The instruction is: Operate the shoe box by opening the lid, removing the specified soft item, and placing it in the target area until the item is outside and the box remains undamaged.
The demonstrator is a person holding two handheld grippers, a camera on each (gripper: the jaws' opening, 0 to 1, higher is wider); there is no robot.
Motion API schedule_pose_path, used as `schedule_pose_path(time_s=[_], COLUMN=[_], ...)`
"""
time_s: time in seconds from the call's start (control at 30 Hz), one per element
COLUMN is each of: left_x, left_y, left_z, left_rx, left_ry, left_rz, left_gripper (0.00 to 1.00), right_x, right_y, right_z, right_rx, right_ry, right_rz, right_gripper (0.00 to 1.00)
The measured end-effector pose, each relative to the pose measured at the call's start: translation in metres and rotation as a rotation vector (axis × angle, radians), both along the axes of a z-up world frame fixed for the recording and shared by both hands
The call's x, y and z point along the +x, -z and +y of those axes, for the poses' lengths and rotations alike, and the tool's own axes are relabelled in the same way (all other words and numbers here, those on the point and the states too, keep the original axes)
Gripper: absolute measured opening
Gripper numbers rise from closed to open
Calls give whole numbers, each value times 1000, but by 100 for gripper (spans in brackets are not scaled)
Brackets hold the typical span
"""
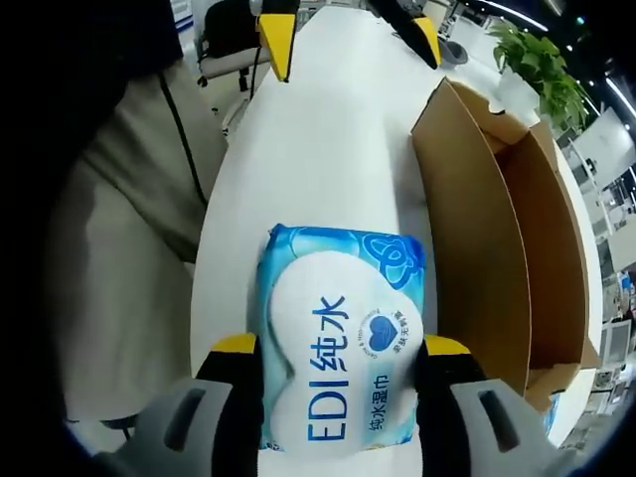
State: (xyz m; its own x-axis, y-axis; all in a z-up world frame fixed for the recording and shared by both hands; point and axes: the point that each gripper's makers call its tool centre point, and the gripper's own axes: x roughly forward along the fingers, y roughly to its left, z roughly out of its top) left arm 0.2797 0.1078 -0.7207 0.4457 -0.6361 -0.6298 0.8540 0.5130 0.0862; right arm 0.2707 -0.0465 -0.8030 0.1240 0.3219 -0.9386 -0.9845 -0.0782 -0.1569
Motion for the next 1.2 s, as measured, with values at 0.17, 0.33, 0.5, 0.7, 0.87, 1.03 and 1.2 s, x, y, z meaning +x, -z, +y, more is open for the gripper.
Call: schedule_pose_path(time_s=[0.17, 0.33, 0.5, 0.7, 0.87, 1.03, 1.2], left_x=[3, 8, 15, 19, 20, 26, 32], left_y=[3, 1, 3, 0, 1, 3, 0], left_z=[6, 11, 11, 3, 0, 0, -2], left_rx=[18, 28, 25, 6, 15, 24, 32], left_ry=[-5, -26, -54, -55, -41, -47, -38], left_rz=[5, -1, 15, 8, 7, 8, 7], left_gripper=[74, 74, 76, 76, 71, 69, 68], right_x=[0, 1, 3, 4, 5, 6, 7], right_y=[0, 0, 1, 0, 0, 0, 0], right_z=[-5, -13, -22, -31, -36, -43, -54], right_rx=[-3, 2, -3, -5, -2, -2, -12], right_ry=[-12, -7, -2, 6, 10, 5, -2], right_rz=[2, 3, 4, 2, 3, 3, 2], right_gripper=[59, 59, 59, 59, 59, 59, 59])
